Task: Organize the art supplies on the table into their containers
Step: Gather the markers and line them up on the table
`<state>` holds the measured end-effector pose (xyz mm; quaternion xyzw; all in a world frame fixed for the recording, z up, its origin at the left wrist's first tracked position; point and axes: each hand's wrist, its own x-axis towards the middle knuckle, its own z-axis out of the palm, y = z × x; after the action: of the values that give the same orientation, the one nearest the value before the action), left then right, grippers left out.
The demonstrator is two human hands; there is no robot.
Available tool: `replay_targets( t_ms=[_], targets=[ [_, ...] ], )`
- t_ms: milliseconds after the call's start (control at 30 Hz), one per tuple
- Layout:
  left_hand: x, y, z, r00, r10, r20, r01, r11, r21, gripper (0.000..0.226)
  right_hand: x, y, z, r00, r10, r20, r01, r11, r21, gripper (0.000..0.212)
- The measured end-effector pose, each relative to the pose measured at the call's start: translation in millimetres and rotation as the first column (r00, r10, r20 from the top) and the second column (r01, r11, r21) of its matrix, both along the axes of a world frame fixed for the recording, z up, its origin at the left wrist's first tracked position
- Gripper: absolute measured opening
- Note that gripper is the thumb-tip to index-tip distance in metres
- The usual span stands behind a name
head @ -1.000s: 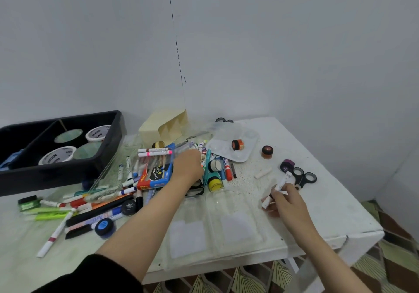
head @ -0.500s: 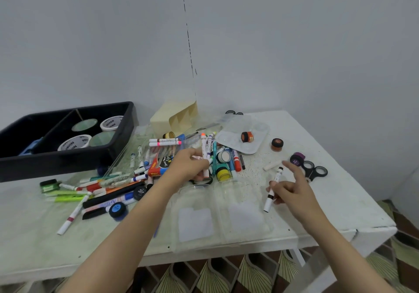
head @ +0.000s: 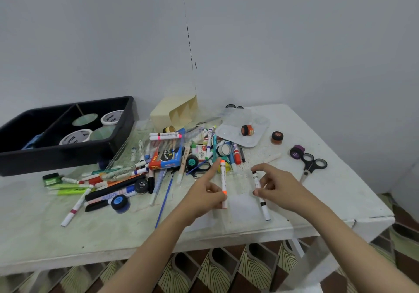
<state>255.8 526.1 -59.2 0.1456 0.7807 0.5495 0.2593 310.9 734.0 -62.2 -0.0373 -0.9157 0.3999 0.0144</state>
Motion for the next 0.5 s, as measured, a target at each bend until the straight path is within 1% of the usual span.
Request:
replay_targets(
  t_ms=[100, 167, 333, 500],
  targets=[
    [-1.1, 1.3, -0.8, 1.000, -0.007, -0.021, 0.007, 1.000, -0.013, 0.085, -2.9, 1.1, -1.6, 0.998, 0.055, 0.023, -0.058, 0.987, 0.150, 0.049],
    [-1.0, 2.6, 0.0, 0.999, -0.021, -0.050, 0.019, 0.999, -0.036, 0.087, -4.1, 3.5, -2.1, 0.994, 0.091, 0.058, -0.101, 0.972, 0.212, 0.052],
    [-3.0, 4.1, -0.4, 0.997, -0.036, -0.069, 0.031, 0.997, -0.071, 0.087, -3.9, 12.0, -4.1, 0.971, 0.180, 0.155, -0.213, 0.948, 0.235, 0.067],
    [-5.3, 4.2, -1.4, 0.996, -0.024, -0.083, 0.015, 0.995, -0.098, 0.086, -6.2, 13.7, -4.9, 0.955, 0.231, 0.186, -0.275, 0.924, 0.266, 0.066]
  ],
)
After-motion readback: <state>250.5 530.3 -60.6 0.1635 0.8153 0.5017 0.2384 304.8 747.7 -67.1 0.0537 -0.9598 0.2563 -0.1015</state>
